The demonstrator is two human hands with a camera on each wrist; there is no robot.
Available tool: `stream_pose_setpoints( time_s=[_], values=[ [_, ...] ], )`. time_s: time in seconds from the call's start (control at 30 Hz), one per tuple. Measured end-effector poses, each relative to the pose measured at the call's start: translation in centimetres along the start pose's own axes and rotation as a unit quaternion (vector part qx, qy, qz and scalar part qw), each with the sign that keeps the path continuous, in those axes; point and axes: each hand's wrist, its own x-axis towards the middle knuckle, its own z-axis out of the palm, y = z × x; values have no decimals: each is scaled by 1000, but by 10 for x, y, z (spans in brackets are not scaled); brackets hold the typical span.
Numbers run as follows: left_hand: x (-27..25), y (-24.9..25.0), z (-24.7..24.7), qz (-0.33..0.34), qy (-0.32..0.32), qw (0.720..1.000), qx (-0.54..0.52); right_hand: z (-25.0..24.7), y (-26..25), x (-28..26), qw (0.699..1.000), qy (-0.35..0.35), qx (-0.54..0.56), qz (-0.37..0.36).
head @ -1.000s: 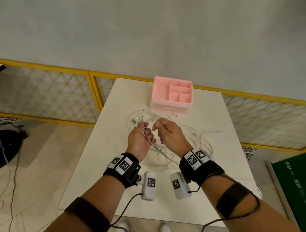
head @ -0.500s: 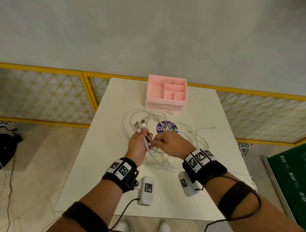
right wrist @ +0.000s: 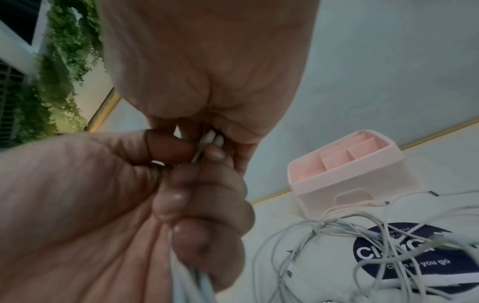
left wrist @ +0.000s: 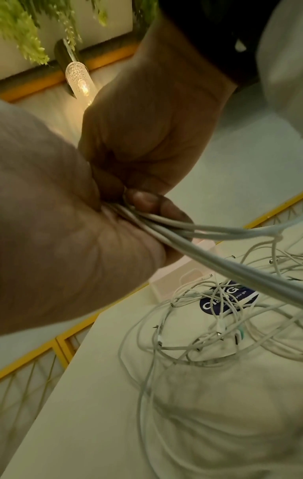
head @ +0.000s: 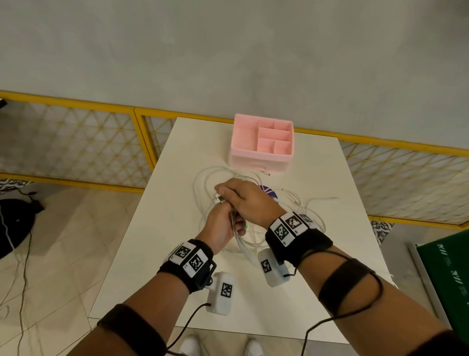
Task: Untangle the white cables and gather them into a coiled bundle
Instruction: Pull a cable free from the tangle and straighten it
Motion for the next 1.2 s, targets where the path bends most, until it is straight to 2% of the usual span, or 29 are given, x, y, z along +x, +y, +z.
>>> stream_pose_setpoints(
  time_s=[0.17, 0.3, 0.4, 0.5, 0.57, 0.67, 0.8, 0.9, 0.97, 1.0, 1.07, 1.13, 1.2],
  values=[
    [-3, -4, -4, -11, -17, 999, -40, 4, 10, 4, 999, 16, 27, -7],
    [3, -3, -8, -10, 13, 994, -108, 13, 25, -4, 981, 63, 181, 40],
    [9, 6, -13, 39, 55, 987, -149, 28, 37, -21, 962, 18, 260, 77],
    [20, 14, -21, 64, 92, 975, -193, 40, 53, -38, 991, -64, 93, 76],
    [26, 15, -27, 79, 113, 971, -195, 44, 67, -48, 997, -57, -19, 43],
    [28, 10, -32, 91, 141, 973, -159, 48, 77, -59, 996, -53, -76, 14],
    [26, 4, -34, 107, 190, 971, -96, 49, 86, -66, 985, -90, -149, 22],
    [25, 3, -40, 93, 215, 968, -89, 41, 93, -75, 982, -103, -143, 73],
    [23, 1, -42, 77, 212, 970, -93, 40, 98, -76, 990, -47, -73, 110],
    [21, -2, -40, 67, 206, 972, -93, 41, 103, -74, 989, -11, -73, 127],
    [15, -8, -34, 46, 191, 976, -90, 43, 115, -61, 971, 32, -143, 187],
    [9, -15, -28, 32, 176, 979, -94, 43, 117, -48, 945, 28, -182, 271],
    [6, -20, -25, 32, 164, 981, -99, 40, 116, -40, 935, 13, -123, 333]
  ],
)
